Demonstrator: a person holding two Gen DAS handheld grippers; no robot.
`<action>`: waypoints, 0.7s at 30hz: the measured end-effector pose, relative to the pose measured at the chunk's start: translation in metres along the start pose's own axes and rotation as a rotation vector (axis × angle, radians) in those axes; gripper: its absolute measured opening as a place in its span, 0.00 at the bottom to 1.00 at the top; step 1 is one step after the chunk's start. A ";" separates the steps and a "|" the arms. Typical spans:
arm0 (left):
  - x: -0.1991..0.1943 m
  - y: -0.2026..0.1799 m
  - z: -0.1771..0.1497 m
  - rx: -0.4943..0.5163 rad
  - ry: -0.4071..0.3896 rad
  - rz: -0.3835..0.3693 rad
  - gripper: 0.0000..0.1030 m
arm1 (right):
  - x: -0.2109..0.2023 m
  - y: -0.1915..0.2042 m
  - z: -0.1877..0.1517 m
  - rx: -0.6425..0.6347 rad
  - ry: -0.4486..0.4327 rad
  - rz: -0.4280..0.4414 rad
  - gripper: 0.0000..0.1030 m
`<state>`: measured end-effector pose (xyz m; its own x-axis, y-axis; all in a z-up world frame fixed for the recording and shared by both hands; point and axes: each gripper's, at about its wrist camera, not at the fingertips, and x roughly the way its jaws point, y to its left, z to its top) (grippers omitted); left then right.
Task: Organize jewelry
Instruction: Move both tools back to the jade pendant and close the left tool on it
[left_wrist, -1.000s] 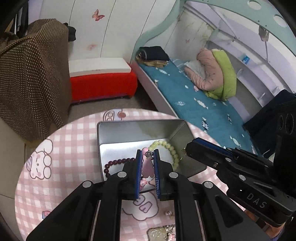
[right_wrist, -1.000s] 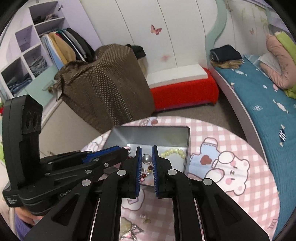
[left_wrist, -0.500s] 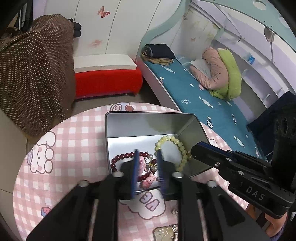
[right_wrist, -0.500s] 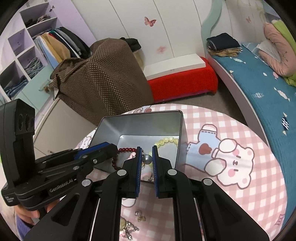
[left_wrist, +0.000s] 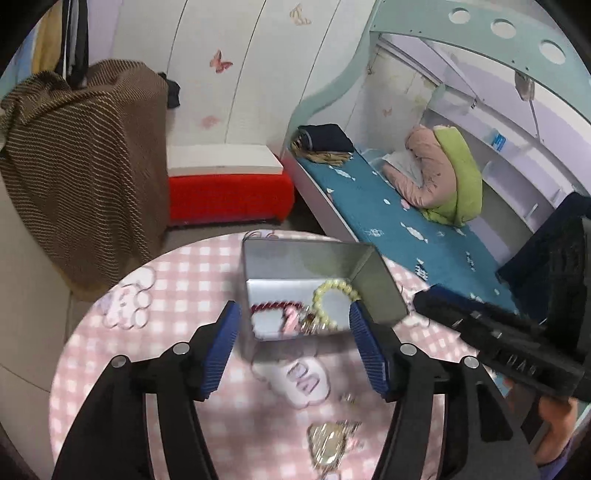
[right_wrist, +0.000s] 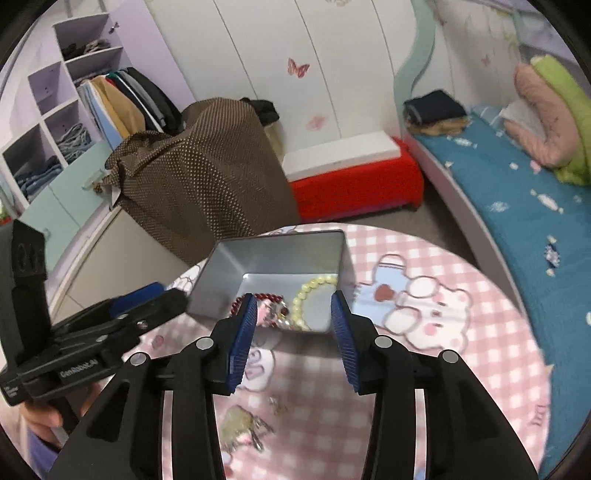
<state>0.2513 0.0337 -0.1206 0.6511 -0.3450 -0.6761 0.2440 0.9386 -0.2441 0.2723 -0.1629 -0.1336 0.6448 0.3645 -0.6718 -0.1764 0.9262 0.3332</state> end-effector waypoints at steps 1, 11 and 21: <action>-0.004 0.000 -0.007 0.010 -0.002 0.007 0.58 | -0.008 -0.001 -0.007 -0.006 -0.009 -0.008 0.41; -0.004 -0.010 -0.068 0.057 0.082 0.041 0.58 | -0.025 -0.014 -0.073 -0.017 0.046 -0.060 0.45; 0.020 -0.024 -0.094 0.106 0.145 0.093 0.58 | -0.027 -0.014 -0.105 -0.002 0.084 -0.029 0.49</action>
<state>0.1905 0.0047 -0.1932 0.5659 -0.2448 -0.7873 0.2669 0.9579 -0.1060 0.1792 -0.1752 -0.1894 0.5851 0.3439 -0.7344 -0.1598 0.9368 0.3113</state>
